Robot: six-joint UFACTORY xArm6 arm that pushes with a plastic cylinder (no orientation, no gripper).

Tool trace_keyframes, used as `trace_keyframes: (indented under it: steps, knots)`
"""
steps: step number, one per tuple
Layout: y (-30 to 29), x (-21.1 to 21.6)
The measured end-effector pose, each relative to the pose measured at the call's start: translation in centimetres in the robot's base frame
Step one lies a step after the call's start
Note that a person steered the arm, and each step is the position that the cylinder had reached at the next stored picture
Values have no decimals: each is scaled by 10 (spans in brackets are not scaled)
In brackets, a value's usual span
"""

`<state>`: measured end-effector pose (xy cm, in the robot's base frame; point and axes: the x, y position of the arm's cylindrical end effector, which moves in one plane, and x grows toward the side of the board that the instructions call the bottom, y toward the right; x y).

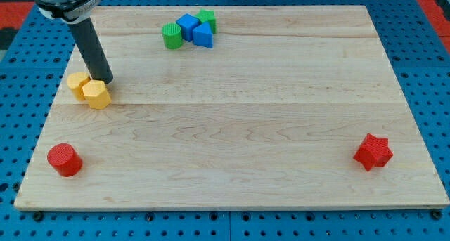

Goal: Push the hexagon into the red circle

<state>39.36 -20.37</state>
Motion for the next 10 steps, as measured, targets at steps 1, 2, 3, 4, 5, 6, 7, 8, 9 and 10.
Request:
trace_keyframes:
  steps: [1,2,3,4,5,6,7,8,9,10]
  knots:
    - [-4,-15]
    - [-4,34]
    - [34,60]
    - [19,102]
    - [27,74]
    - [-15,45]
    - [-27,60]
    - [-34,68]
    - [-46,81]
    - [-47,60]
